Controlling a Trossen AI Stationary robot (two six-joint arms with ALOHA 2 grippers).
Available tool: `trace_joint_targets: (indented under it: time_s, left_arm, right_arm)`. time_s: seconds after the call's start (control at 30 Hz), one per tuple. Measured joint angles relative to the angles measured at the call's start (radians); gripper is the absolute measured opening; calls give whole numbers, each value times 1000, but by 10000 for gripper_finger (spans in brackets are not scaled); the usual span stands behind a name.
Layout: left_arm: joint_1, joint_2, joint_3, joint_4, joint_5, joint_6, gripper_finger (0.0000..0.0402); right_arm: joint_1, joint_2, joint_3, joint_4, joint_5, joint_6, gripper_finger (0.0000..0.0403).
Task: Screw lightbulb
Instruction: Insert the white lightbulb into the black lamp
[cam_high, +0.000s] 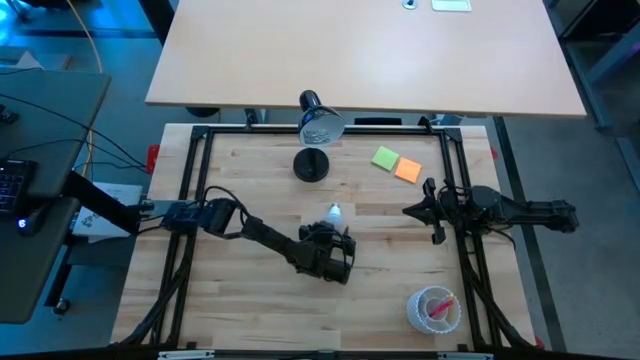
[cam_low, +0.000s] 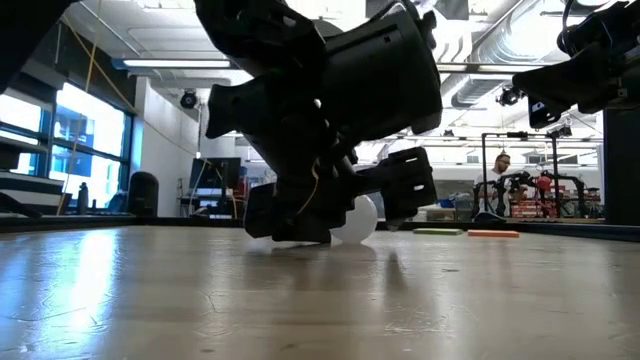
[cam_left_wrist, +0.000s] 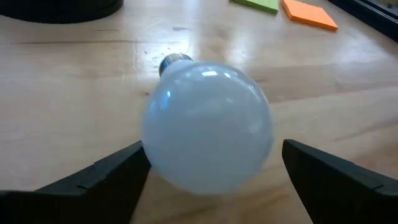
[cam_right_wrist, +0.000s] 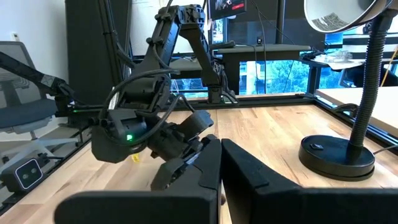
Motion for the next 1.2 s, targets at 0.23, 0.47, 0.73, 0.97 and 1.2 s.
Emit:
trace_joint_targets:
  time_s: [0.23,0.47,0.73,0.97,1.2]
  left_arm:
    - [38,0,-2,-29,-5,10,361]
    - [40,-2,-4,-51,-1,53,349]
    - [1,0,-6,-137,-36,44,284]
    - [-21,-7,-7,-168,-55,45,246]
    - [-77,-48,-7,-319,-151,-47,259]
  right_arm:
    - [0,0,0,0,0,0,7]
    - [0,0,0,0,0,0,7]
    - [0,0,0,0,0,0,7]
    - [0,0,0,0,0,0,7]
    - [0,0,0,0,0,0,7]
